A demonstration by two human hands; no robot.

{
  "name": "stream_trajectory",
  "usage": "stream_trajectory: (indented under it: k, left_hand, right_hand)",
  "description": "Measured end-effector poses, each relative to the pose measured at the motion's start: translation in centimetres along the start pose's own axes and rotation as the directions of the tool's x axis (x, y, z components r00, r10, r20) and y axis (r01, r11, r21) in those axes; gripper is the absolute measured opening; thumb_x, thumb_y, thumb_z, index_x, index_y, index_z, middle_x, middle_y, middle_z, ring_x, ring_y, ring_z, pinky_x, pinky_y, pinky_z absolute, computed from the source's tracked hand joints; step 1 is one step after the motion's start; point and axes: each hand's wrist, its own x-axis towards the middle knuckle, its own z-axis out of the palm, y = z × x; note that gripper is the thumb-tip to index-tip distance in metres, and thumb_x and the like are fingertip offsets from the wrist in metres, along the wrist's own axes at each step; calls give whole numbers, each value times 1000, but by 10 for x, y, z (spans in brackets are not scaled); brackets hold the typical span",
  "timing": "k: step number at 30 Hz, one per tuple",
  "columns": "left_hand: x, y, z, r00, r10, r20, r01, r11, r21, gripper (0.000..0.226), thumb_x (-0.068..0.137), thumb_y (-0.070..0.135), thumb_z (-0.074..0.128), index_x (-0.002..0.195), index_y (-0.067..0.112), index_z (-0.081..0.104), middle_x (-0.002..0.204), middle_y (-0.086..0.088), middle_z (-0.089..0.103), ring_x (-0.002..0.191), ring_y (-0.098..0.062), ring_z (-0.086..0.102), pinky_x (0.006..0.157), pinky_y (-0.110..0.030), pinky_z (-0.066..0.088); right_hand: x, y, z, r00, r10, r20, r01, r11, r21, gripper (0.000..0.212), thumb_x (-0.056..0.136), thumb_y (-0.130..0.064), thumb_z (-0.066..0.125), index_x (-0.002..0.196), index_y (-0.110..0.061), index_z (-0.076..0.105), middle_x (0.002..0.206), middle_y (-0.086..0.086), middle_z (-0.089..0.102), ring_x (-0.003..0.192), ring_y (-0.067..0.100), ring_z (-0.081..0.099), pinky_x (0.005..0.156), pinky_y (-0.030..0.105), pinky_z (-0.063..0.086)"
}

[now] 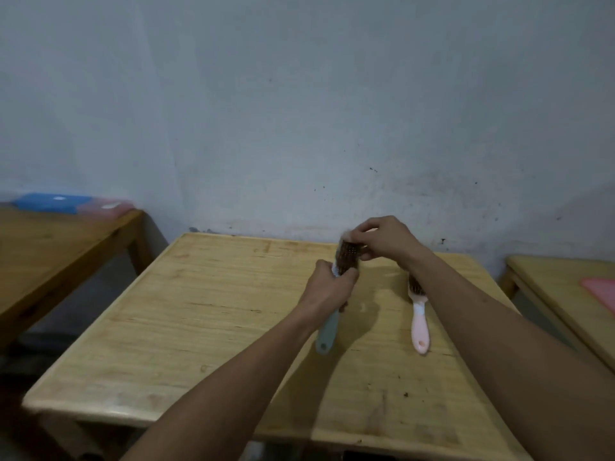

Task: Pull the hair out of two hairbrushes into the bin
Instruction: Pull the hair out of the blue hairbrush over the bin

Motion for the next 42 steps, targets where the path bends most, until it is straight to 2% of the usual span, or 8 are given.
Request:
stream_trajectory:
  k: [2, 5, 10, 15, 23, 32, 38, 42]
  left_hand:
    - [-13, 1, -16, 999, 24, -42, -23, 999, 27, 48, 80, 53, 57, 105, 14, 46, 83, -7, 59, 61, -21, 54, 55, -33, 44]
    - [-30, -2, -44, 991, 53, -122, -47, 998, 48, 56, 81, 65, 52, 102, 13, 49, 84, -7, 60, 62, -21, 53, 55, -31, 42]
    - [-53, -17, -88, 962, 128, -243, -86, 980, 178, 50, 84, 66, 48, 93, 17, 50, 94, -13, 68, 70, -26, 57, 62, -37, 44]
    - [-74, -31, -123, 932, 166, -323, -70, 955, 289, 48, 90, 60, 51, 100, 13, 54, 94, -7, 66, 86, -27, 62, 76, -40, 50]
    - [-116, -53, -183, 859, 156, -488, 4, 950, 311, 49, 91, 64, 42, 96, 17, 54, 90, -5, 68, 84, -26, 65, 79, -47, 54]
    - [-185, -79, -261, 710, 103, -697, 180, 930, 321, 52, 89, 69, 33, 94, 22, 56, 88, -4, 68, 84, -25, 66, 80, -51, 55]
    - [-234, -109, -296, 580, 39, -814, 312, 912, 266, 47, 92, 65, 37, 89, 22, 58, 87, -3, 69, 80, -22, 64, 76, -41, 54]
    - [-266, -136, -310, 527, -8, -850, 353, 912, 210, 49, 91, 67, 37, 89, 23, 59, 79, -2, 70, 75, -23, 67, 69, -40, 55]
  right_hand:
    - [-8, -12, 11, 999, -30, 11, 30, 1000, 6, 24, 82, -27, 85, 95, -8, 78, 91, 14, 78, 71, 27, 78, 70, 32, 65]
    - [-20, -28, 27, 996, -71, 50, 70, 997, 15, 18, 85, -22, 83, 94, -6, 79, 90, 17, 77, 64, 21, 74, 62, 27, 62]
    - [-38, -50, 56, 984, -146, 102, 151, 988, -41, 13, 88, -20, 80, 96, -10, 82, 92, 6, 78, 67, 16, 70, 55, 24, 56]
    - [-44, -68, 89, 967, -207, 148, 219, 973, -73, 12, 85, -18, 82, 91, -8, 81, 82, 4, 76, 69, 16, 69, 59, 26, 56]
    - [-51, -103, 162, 900, -287, 328, 316, 948, -38, 14, 92, -15, 76, 95, -2, 77, 85, 7, 75, 67, 14, 68, 58, 23, 58]
    - [-84, -156, 270, 728, -433, 531, 499, 866, 23, 11, 96, -13, 70, 92, -4, 74, 81, 9, 72, 66, 16, 69, 59, 28, 61]
    - [-117, -182, 333, 571, -433, 697, 566, 823, 48, 13, 96, -17, 70, 87, -10, 74, 90, 17, 78, 79, 27, 75, 65, 35, 64]
    - [-142, -194, 368, 448, -379, 810, 619, 785, 26, 15, 97, -19, 69, 96, -6, 76, 93, 17, 78, 88, 30, 77, 76, 40, 65]
